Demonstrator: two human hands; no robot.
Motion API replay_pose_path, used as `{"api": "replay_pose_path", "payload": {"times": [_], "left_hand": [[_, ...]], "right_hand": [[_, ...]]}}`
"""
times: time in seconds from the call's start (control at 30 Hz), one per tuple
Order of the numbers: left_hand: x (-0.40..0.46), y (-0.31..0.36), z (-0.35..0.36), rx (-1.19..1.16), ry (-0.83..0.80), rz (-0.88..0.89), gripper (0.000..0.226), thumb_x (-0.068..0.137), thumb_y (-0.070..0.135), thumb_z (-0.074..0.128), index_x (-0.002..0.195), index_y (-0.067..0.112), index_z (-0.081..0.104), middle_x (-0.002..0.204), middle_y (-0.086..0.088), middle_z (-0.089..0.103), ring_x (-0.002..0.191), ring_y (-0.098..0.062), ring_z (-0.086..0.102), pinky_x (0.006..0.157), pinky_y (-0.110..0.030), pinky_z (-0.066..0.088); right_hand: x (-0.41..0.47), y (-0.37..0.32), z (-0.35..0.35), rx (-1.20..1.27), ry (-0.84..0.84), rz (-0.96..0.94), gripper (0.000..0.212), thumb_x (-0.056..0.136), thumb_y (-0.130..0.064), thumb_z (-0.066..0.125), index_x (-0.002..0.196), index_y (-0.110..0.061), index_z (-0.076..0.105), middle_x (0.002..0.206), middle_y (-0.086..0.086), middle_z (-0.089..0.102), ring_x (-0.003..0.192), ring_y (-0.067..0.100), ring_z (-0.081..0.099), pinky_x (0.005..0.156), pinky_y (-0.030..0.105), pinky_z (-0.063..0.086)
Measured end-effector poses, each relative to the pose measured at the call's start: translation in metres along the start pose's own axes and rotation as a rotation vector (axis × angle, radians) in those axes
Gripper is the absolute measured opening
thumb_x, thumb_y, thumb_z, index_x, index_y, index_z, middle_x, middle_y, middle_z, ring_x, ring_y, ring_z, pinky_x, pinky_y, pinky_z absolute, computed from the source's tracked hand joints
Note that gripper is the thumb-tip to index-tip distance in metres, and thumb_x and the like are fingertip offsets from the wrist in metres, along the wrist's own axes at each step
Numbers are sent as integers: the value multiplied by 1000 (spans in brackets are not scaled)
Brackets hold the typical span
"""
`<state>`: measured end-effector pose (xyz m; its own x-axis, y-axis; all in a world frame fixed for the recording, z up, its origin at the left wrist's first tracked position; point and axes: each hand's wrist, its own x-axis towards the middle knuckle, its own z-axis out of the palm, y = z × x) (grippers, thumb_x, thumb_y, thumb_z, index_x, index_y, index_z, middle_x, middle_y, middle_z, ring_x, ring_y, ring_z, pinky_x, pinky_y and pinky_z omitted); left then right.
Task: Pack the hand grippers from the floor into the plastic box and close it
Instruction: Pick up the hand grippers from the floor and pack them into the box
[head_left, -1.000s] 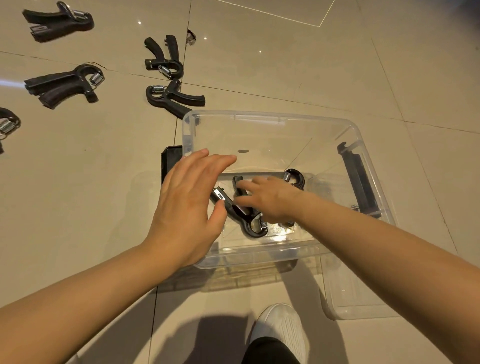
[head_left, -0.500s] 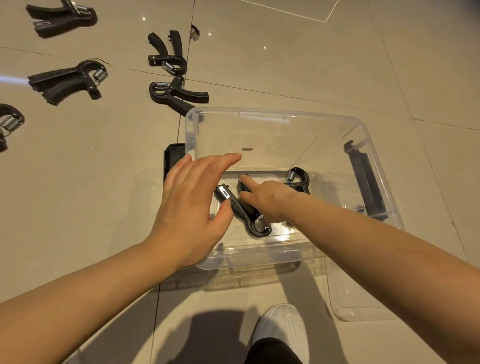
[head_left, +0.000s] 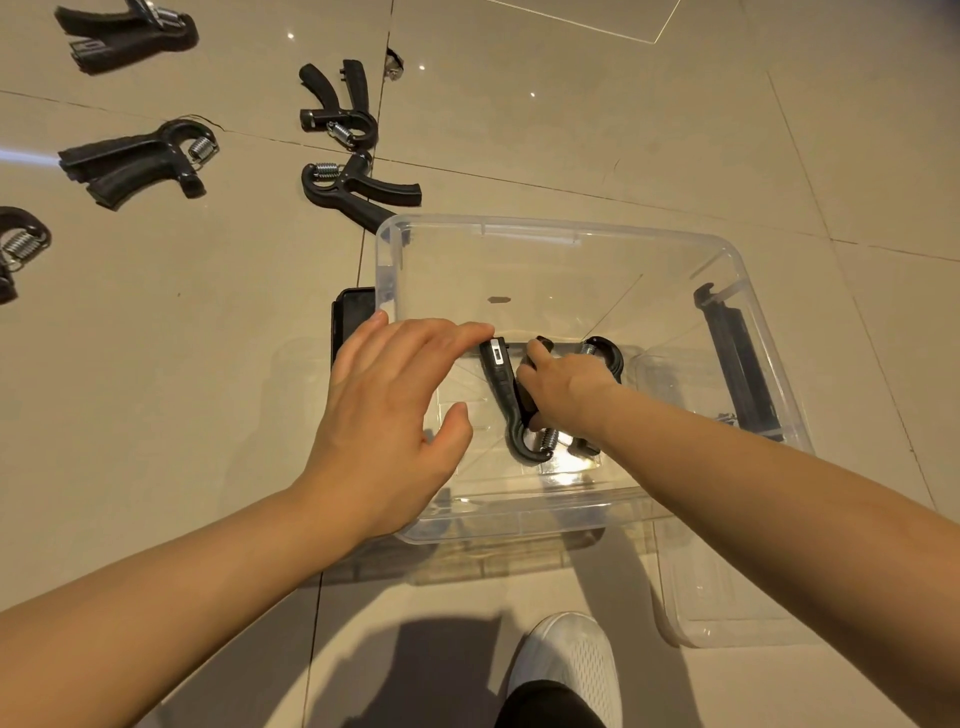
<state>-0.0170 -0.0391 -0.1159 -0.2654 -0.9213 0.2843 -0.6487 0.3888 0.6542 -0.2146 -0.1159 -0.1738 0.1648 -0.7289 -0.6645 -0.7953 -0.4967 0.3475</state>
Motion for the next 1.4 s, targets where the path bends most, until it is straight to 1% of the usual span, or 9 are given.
{"api": "replay_pose_path", "payload": {"times": [0.13, 0.27, 0.33, 0.4, 0.53, 0.8, 1.23, 1.33, 1.4], "left_hand": [[0, 0, 0, -4, -1, -1, 49, 76, 27, 47, 126, 27, 47, 115, 5, 57, 112, -11, 44, 112, -31, 13], [1, 0, -1, -4, 0, -3, 48, 76, 26, 47, 124, 24, 51, 114, 5, 57, 111, -10, 44, 112, -29, 12], [1, 1, -1, 1, -3, -4, 45, 76, 26, 47, 121, 24, 54, 113, 6, 57, 110, -11, 45, 112, -30, 13], [1, 0, 0, 0, -10, -7, 39, 76, 26, 48, 114, 23, 59, 111, 7, 57, 109, -11, 46, 113, -32, 14], [2, -1, 1, 0, -24, -11, 29, 77, 27, 49, 101, 22, 65, 109, 7, 58, 110, -10, 46, 113, -33, 12], [1, 0, -1, 25, -49, -11, 30, 78, 30, 45, 97, 23, 67, 107, 8, 60, 111, -10, 44, 113, -28, 7], [1, -2, 0, -108, -3, 26, 26, 78, 28, 45, 89, 26, 68, 101, 23, 58, 113, -6, 41, 113, -27, 3], [2, -2, 1, -153, 7, 12, 31, 76, 28, 45, 98, 26, 68, 102, 22, 57, 112, -7, 42, 113, -25, 2], [4, -2, 2, -166, 2, -12, 37, 76, 29, 46, 106, 25, 67, 104, 23, 55, 114, -8, 41, 112, -22, 0]], "right_hand": [[-2, 4, 1, 22, 12, -5, 65, 92, -43, 55, 142, -13, 28, 153, 9, 10, 111, 32, 54, 64, 34, 39], [1, 8, 1, 139, 46, 16, 69, 82, -47, 66, 134, -14, 36, 139, 6, 28, 106, 29, 56, 65, 36, 43], [2, 20, -4, 328, 84, 10, 74, 77, -45, 71, 135, -16, 36, 135, 5, 34, 109, 29, 55, 77, 39, 49], [-2, 37, -13, 540, 75, -13, 73, 80, -38, 71, 140, -18, 34, 140, 5, 36, 119, 28, 48, 94, 38, 44], [-18, 62, -28, 620, 70, 7, 53, 91, -27, 59, 140, -20, 38, 143, 6, 37, 125, 26, 44, 100, 34, 35], [-64, 57, -23, 714, 265, 137, 33, 94, -11, 47, 125, -19, 54, 128, 6, 55, 116, 25, 50, 96, 38, 43], [-130, -4, -37, 930, 371, 115, 27, 92, -30, 55, 117, -22, 61, 116, -3, 61, 90, 11, 54, 79, 28, 44], [-134, -22, -44, 946, 411, 154, 27, 91, -33, 56, 114, -22, 61, 116, -3, 61, 97, 15, 57, 85, 35, 47], [-133, -34, -52, 911, 449, 163, 28, 91, -34, 56, 115, -22, 60, 115, -4, 60, 96, 14, 56, 82, 32, 45]]}}
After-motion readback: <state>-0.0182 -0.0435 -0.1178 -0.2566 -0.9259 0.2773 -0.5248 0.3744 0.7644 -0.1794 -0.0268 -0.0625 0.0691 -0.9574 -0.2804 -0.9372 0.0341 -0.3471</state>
